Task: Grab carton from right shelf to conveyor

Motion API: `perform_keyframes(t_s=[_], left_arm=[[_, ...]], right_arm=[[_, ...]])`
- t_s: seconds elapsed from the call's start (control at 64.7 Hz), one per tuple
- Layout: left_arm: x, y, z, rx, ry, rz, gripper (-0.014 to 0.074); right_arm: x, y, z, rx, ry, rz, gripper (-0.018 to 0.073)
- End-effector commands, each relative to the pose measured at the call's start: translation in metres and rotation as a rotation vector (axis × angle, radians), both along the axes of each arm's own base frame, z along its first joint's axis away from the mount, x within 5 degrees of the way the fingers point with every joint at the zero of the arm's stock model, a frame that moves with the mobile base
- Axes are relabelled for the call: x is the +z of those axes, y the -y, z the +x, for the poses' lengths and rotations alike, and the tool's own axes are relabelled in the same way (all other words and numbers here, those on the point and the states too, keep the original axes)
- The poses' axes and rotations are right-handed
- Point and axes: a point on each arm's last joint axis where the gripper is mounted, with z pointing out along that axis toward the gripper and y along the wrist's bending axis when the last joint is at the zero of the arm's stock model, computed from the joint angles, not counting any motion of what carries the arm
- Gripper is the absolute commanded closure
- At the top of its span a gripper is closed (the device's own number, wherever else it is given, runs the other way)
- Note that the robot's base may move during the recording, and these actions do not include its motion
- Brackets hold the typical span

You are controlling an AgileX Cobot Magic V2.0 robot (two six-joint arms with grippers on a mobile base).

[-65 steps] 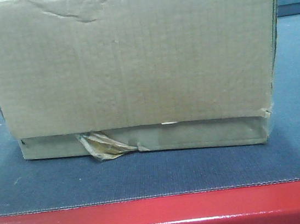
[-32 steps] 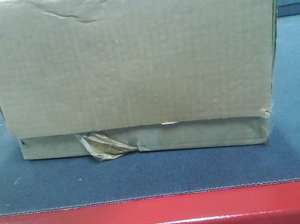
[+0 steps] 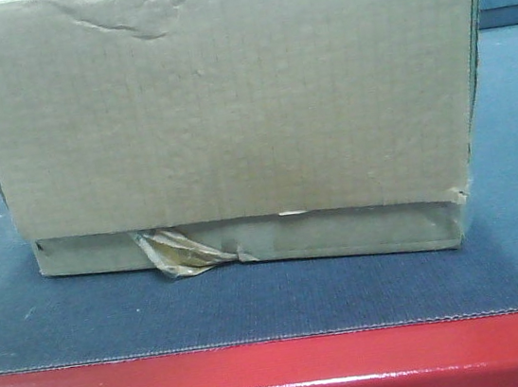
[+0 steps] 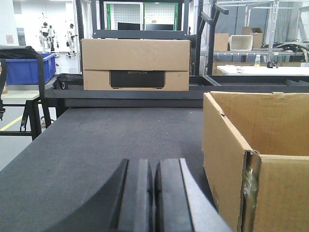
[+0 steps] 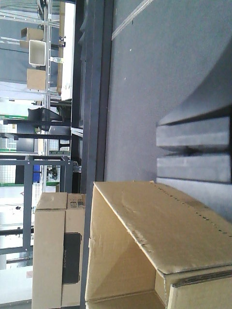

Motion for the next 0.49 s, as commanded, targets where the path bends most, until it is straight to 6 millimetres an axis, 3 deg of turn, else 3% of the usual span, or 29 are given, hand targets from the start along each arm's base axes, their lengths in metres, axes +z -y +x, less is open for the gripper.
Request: perform_keyframes(t_s=[0.0,0.263,0.479], left_arm=[[0.001,0.0,-0.001,-0.001,0.015,-0.007,0.0582],[-0.012,0.0,0.002,0.01,-0.027,-0.008,0.0582],[-0.059,-0.001,0.003,0.063,-0.005,0.043,0.0582]], right_arm=[[0.001,0.0,-0.001,-0.007,0.023,-0.007,0.0629],[0.001,0.0,-0.001,-0.007,0.023,-0.007,0.0629],[0.001,0.0,-0.001,-0.007,0.023,-0.007,0.0629]])
